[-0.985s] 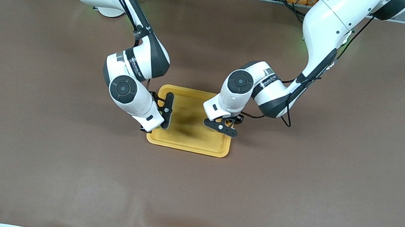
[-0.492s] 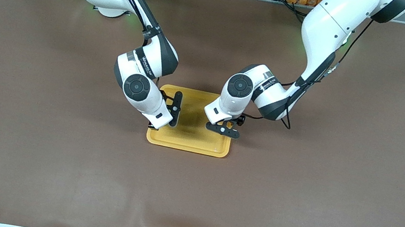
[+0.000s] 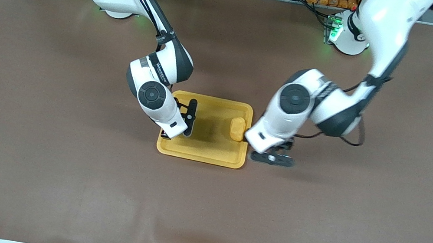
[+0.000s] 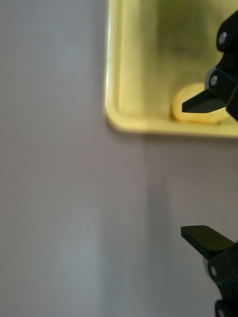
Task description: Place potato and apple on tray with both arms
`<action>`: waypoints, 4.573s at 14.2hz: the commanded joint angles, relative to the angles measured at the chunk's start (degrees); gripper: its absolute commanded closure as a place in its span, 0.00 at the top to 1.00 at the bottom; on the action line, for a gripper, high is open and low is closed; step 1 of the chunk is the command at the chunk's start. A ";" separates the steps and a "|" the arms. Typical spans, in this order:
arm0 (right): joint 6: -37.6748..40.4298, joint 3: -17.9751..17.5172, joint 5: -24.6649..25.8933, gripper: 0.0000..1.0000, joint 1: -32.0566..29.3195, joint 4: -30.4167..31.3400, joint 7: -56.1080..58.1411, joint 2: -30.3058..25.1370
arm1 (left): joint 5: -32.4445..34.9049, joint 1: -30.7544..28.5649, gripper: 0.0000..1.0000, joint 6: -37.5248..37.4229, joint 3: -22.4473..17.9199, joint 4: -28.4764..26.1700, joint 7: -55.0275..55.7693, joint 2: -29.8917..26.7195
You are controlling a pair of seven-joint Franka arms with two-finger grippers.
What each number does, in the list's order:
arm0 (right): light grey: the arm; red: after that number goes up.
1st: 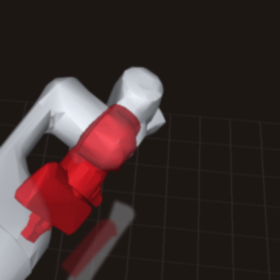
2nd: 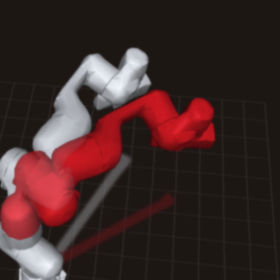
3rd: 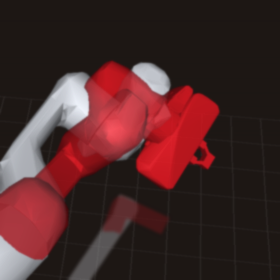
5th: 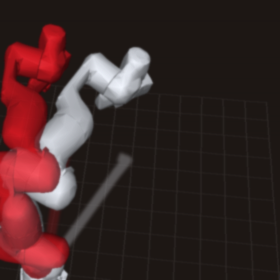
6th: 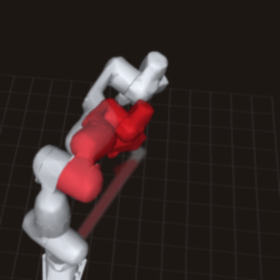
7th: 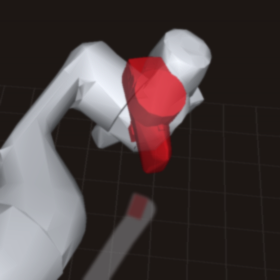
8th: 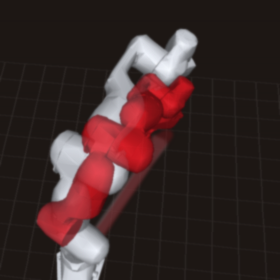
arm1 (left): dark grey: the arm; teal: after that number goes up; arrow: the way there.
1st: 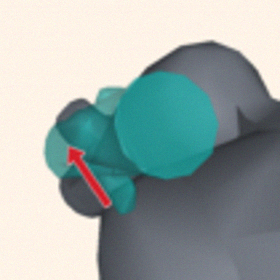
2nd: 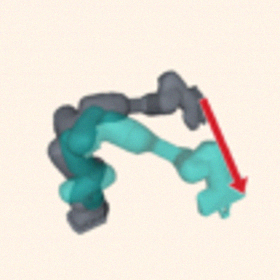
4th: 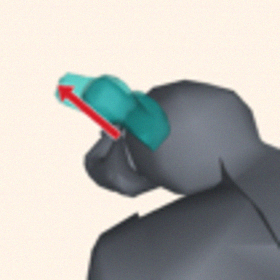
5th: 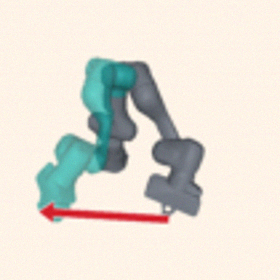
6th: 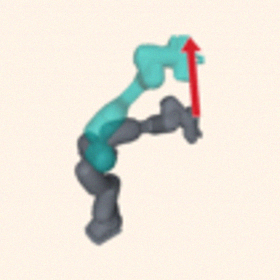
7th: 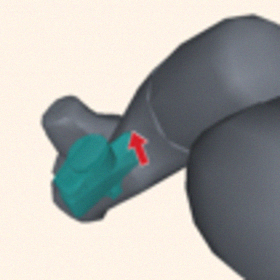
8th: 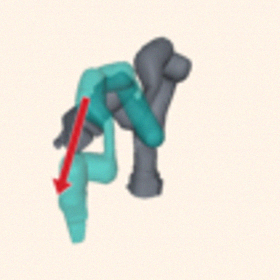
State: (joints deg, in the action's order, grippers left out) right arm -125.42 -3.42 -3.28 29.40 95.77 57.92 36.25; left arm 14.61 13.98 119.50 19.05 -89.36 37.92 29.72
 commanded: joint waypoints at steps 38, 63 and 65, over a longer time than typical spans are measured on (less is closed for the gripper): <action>24.59 7.63 -0.94 1.00 -25.10 -1.99 -24.40 -26.92 | -11.61 -10.99 1.00 -40.58 -16.50 7.27 -34.93 -31.74; 45.44 6.15 1.17 1.00 -30.55 -8.41 -55.90 -40.21 | -11.97 -11.79 1.00 -44.18 -16.33 2.78 -34.14 -35.52; 45.97 6.24 1.26 1.00 -30.55 -8.41 -55.90 -40.21 | -12.06 -11.79 1.00 -44.01 -16.33 2.87 -34.32 -35.17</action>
State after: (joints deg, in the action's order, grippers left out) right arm -80.11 3.46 -3.00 -0.31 86.80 2.76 -2.77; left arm 2.14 2.06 74.83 2.61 -86.28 3.67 -5.51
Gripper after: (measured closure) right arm 0.000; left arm 0.000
